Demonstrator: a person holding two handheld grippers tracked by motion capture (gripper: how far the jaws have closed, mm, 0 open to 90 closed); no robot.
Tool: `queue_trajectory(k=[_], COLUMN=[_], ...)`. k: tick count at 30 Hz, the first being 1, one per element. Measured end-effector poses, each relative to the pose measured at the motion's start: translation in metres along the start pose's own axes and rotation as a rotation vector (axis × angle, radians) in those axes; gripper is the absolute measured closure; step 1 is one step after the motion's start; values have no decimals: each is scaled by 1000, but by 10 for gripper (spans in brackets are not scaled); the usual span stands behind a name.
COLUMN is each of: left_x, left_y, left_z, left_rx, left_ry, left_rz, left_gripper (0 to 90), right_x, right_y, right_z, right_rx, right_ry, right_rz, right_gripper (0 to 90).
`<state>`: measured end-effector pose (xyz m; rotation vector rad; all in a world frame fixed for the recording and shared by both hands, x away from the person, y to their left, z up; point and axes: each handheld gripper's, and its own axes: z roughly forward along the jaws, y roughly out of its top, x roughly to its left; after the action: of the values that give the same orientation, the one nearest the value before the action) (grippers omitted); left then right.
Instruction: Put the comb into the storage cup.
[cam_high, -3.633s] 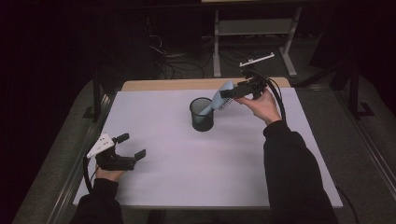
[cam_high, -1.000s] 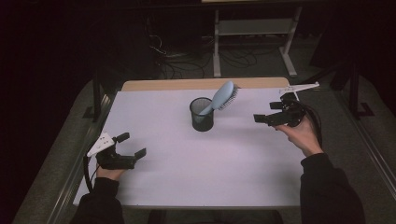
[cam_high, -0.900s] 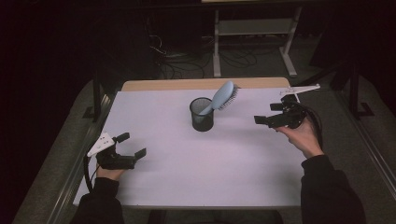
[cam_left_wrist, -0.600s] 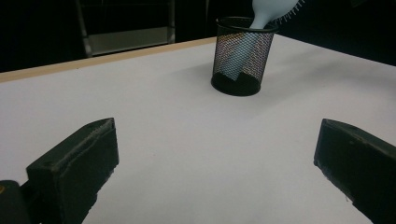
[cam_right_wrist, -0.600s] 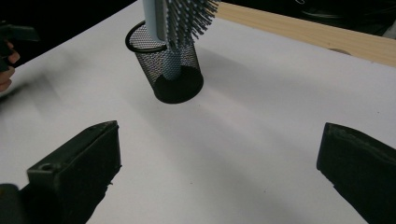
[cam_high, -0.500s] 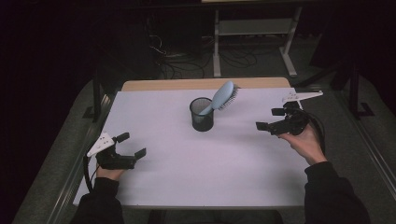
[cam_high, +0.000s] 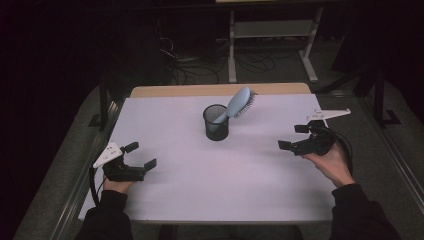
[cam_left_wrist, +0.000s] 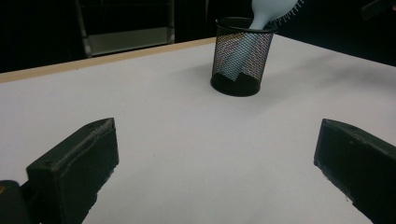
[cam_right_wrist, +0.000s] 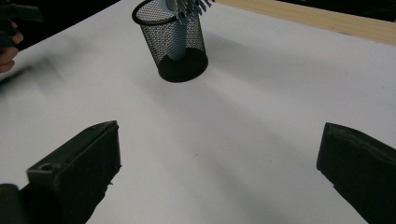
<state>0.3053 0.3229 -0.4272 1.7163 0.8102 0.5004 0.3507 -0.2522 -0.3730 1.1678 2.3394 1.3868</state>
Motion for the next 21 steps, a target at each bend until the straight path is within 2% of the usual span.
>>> queue_trajectory(k=[11, 21], left_x=[0, 0], left_y=[0, 0], left_z=[0, 0], left_rx=[2, 2], left_ry=[2, 2], left_rz=[1, 0], left_gripper=[0, 0], right_x=[-3, 1], right_y=[-18, -35], right_z=[-3, -2], right_rx=[8, 13], right_ry=[-7, -35], right_rz=[18, -20], right_gripper=[0, 0])
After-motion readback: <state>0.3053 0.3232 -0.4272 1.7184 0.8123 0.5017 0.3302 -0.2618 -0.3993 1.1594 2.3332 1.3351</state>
